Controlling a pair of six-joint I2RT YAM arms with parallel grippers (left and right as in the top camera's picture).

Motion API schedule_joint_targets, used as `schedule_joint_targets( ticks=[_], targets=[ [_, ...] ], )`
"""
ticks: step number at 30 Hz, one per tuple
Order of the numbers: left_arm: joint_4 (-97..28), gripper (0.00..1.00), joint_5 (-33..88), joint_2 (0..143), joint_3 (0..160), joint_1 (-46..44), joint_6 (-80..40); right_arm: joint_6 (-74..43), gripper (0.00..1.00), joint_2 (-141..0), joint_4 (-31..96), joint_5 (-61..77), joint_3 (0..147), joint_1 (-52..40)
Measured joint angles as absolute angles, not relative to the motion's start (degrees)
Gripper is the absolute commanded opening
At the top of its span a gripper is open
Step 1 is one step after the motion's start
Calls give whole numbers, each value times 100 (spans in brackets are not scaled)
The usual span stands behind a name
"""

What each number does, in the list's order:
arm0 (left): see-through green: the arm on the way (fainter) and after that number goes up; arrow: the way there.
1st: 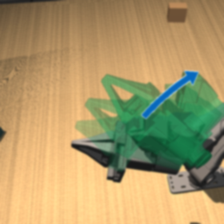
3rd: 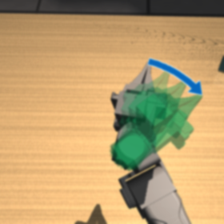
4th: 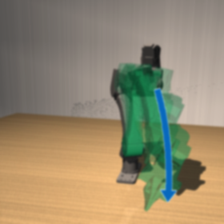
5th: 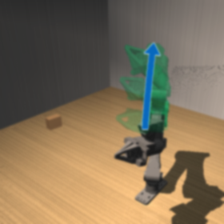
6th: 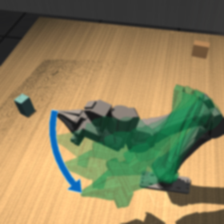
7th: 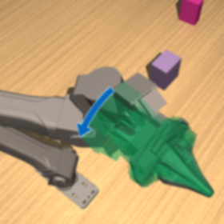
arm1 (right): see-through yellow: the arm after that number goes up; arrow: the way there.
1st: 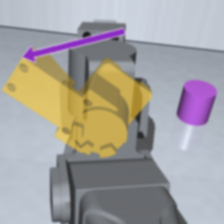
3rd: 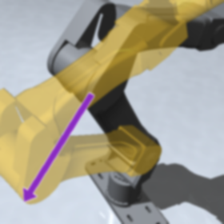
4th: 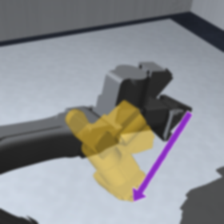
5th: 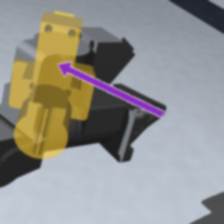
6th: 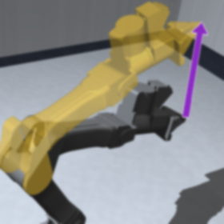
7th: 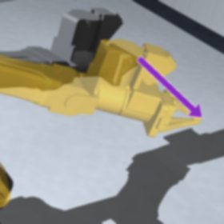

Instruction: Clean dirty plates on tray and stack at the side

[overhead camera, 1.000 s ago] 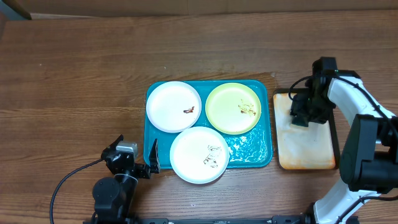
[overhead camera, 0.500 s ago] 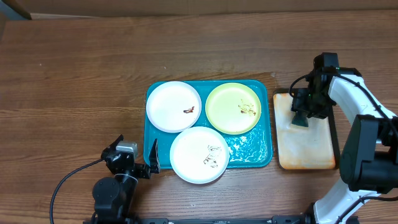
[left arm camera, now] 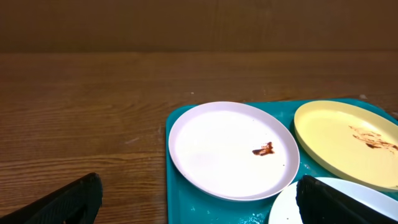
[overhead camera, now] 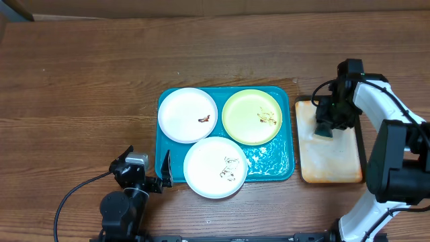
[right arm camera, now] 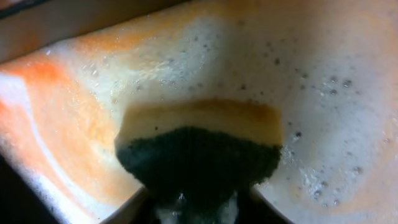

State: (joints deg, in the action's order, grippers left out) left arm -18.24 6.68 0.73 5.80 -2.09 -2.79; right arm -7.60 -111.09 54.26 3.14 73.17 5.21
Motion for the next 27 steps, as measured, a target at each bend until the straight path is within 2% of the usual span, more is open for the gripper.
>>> schedule_joint_targets(
  ticks=[1,2,27],
  targets=[
    [-1824,100,668,75,580,-209,-281,-735,5,-11109,5433,322,7317,521],
    [-1824,100,668,73,580,-209,-279,-753,4,-11109,5437,322,7317,521],
    [-1824,100,668,75,580,-209,-279,-878,4,-11054,5662,467,7317,521]
  ],
)
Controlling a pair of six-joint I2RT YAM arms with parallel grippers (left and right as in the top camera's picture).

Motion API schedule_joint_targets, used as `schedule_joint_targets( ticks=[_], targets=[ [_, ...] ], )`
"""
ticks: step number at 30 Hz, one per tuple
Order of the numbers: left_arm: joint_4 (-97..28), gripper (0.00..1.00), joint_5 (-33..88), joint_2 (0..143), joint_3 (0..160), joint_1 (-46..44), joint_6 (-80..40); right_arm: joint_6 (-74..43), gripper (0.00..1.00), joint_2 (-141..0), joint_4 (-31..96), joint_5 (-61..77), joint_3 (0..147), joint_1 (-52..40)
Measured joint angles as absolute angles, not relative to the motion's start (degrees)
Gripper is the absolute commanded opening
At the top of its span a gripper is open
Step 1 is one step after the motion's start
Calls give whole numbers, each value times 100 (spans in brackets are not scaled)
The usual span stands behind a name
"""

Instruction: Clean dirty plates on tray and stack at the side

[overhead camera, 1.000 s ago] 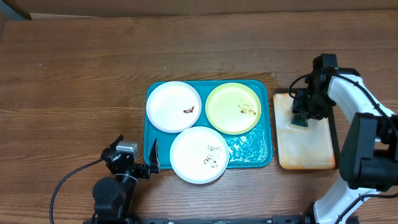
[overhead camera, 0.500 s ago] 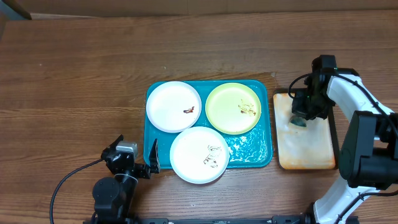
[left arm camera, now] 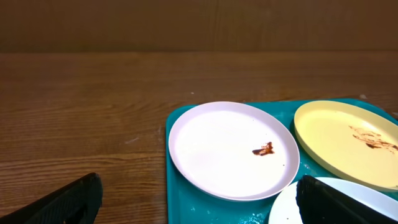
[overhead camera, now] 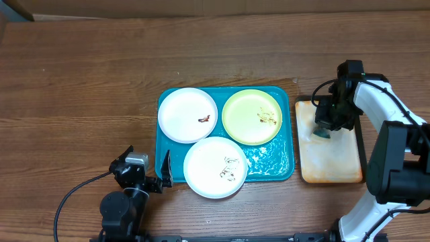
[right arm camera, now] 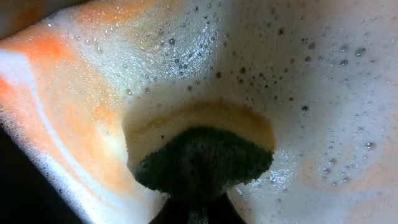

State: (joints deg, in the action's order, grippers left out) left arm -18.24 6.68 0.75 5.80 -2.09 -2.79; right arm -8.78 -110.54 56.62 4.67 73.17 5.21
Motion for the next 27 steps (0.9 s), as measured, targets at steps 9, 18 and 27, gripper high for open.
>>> schedule_joint_targets(
  ticks=[9,18,27],
  targets=[
    [-1417,100,788,75,611,-209,-250,-893,4,-10940,5924,622,7317,521],
    [-3028,100,1059,593,2185,-209,-434,-897,4,-10512,6156,775,7520,521],
    [-4484,100,1413,3218,3767,-209,-451,-899,4,-10473,5741,819,7489,521]
  ],
)
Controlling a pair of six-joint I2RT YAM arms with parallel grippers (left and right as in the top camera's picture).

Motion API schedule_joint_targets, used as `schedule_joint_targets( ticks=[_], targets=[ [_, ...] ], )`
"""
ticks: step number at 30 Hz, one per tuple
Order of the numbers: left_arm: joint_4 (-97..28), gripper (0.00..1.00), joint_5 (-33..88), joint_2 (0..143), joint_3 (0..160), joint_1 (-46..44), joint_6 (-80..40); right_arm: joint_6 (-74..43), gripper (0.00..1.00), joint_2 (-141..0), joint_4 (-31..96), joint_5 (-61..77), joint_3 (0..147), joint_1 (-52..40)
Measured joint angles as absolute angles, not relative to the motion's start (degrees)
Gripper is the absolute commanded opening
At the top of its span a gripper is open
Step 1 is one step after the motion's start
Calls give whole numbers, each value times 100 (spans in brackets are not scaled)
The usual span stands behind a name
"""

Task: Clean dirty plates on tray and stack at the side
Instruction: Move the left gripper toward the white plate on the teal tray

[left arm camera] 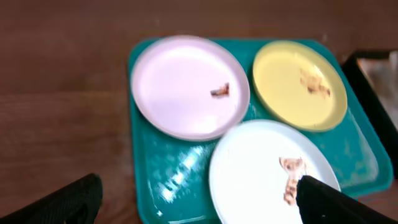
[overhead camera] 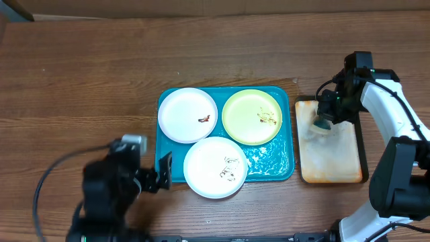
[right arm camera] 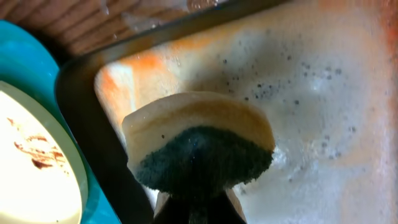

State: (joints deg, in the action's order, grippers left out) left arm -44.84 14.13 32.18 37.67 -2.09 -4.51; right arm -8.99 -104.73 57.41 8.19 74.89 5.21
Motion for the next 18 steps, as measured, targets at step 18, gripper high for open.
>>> schedule_joint_targets(
  ticks=[18],
  targets=[
    [-3765,100,3356,6337,3804,-209,-622,-1192,4,-10468,4921,873,6326,521]
  ],
)
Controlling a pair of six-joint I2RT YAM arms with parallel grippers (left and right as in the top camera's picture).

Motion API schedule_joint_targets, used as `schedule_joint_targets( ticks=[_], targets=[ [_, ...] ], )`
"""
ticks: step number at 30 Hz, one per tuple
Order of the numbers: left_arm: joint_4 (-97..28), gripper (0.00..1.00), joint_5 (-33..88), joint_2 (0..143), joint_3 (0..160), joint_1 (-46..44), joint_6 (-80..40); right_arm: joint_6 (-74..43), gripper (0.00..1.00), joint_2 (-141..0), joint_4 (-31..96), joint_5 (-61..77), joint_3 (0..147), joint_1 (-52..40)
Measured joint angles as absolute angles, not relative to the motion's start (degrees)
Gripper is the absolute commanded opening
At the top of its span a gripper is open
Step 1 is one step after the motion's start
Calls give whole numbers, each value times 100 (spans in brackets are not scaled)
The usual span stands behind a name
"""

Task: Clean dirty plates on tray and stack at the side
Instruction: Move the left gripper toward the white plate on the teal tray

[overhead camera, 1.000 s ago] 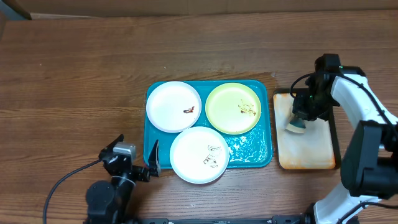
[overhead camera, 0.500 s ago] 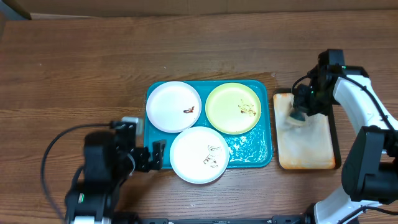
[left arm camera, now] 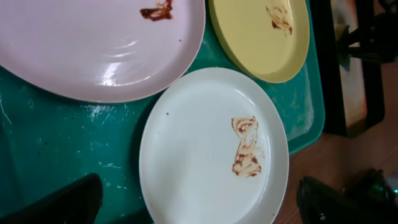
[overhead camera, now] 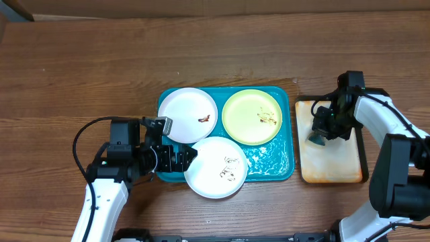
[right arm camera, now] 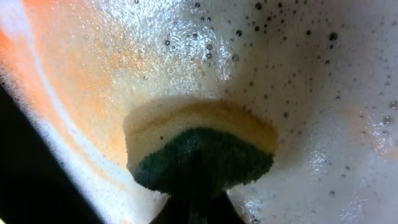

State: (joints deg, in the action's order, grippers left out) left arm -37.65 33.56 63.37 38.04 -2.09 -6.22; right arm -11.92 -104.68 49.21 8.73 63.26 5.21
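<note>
Three dirty plates lie on the teal tray (overhead camera: 280,167): a white plate (overhead camera: 187,114) at back left with a brown smear, a yellow-green plate (overhead camera: 252,116) at back right, and a front white plate (overhead camera: 215,167) with brown marks. My left gripper (overhead camera: 176,160) stands open at the front white plate's (left arm camera: 211,149) left rim, fingers spread to either side of it. My right gripper (overhead camera: 321,128) is shut on a yellow and green sponge (right arm camera: 199,149), pressed down into the soapy foam of the wash tray (overhead camera: 332,168).
The wash tray with orange-tinged foam (right arm camera: 298,93) sits right of the teal tray, its dark rim (left arm camera: 329,81) showing in the left wrist view. Bare wooden table (overhead camera: 80,74) spreads to the left and behind. A cable trails from the left arm.
My left gripper has moved right and down, now over the tray's left part at the front white plate. My right gripper has lowered the sponge from above the wash tray's left end back into the foam.
My left gripper rested open at the table's front left for the first two moments, then rose toward the tray, and is now at the front plate. My right gripper held the sponge in the foam, lifted it near the tray's left end, and now dips it again.
</note>
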Motion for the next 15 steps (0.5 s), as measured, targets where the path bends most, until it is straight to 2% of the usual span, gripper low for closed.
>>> schedule_joint_targets(
  ticks=[9,10,11,12,13,14,15],
  targets=[
    [-3603,100,3457,6340,3804,-209,-1046,-1345,4,-10309,4442,910,5942,521],
    [-3607,98,3459,6342,3804,-209,-1066,-1372,4,-10296,4414,913,5913,521],
    [-3616,78,3459,6340,3804,-209,-1085,-1396,4,-10274,4379,919,5878,521],
    [-3634,51,3461,6340,3804,-209,-1105,-1402,4,-10267,4372,919,5870,521],
    [-3664,33,3472,6342,3804,-209,-1153,-1420,4,-10261,4370,919,5861,521],
    [-3669,33,3476,6342,3804,-209,-1168,-1433,4,-10259,4377,919,5857,521],
    [-3664,57,3476,6340,3804,-209,-1170,-1439,4,-10252,4390,921,5854,521]
  ],
)
